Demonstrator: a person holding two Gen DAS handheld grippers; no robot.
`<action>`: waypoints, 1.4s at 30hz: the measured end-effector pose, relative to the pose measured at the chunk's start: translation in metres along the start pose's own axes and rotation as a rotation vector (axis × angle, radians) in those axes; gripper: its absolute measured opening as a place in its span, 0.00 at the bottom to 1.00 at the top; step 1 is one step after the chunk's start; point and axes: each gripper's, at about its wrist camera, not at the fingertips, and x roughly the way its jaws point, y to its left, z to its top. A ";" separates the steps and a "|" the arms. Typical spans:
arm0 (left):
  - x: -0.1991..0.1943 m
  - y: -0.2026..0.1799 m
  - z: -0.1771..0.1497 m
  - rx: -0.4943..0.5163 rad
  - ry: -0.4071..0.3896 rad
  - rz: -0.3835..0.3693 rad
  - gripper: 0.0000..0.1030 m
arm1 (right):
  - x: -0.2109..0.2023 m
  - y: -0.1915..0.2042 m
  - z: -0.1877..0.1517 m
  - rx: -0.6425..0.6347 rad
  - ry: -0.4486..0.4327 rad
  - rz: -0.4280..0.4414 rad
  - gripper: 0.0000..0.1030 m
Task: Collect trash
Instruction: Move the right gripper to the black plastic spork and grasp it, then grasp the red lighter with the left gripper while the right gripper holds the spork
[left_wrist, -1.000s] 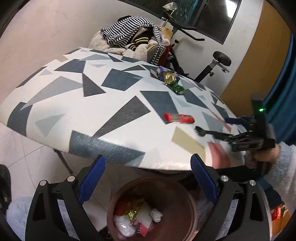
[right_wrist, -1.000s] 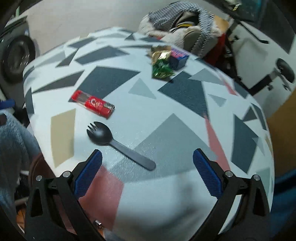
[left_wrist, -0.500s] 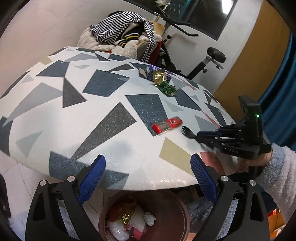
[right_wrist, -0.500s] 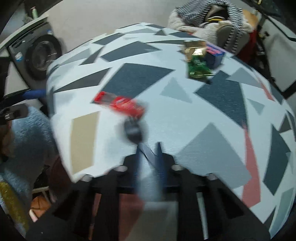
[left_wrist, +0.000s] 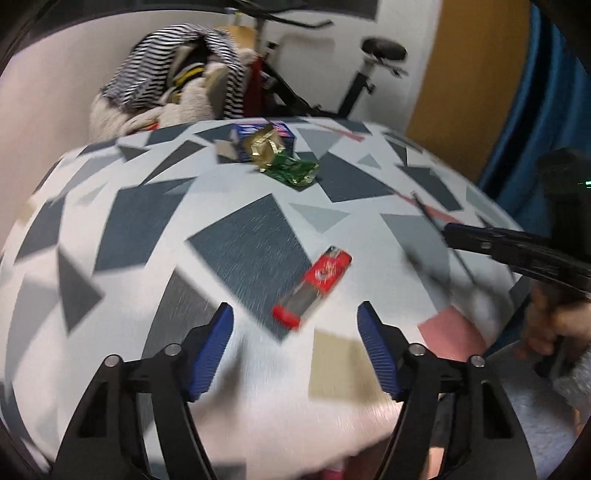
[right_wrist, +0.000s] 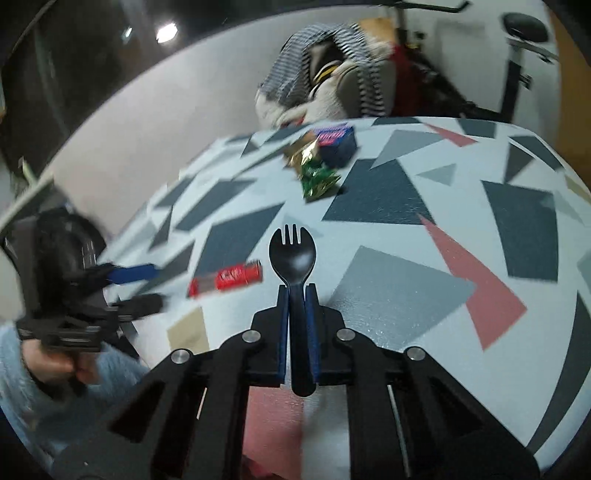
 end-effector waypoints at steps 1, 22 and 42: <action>0.009 -0.002 0.007 0.027 0.019 0.002 0.60 | -0.005 0.000 -0.002 0.018 -0.019 -0.003 0.12; 0.003 -0.012 0.005 0.048 0.045 -0.077 0.22 | -0.032 -0.002 -0.011 0.103 -0.082 0.019 0.12; -0.123 0.000 -0.098 -0.088 -0.105 -0.074 0.22 | -0.016 0.096 -0.100 -0.072 0.131 0.127 0.13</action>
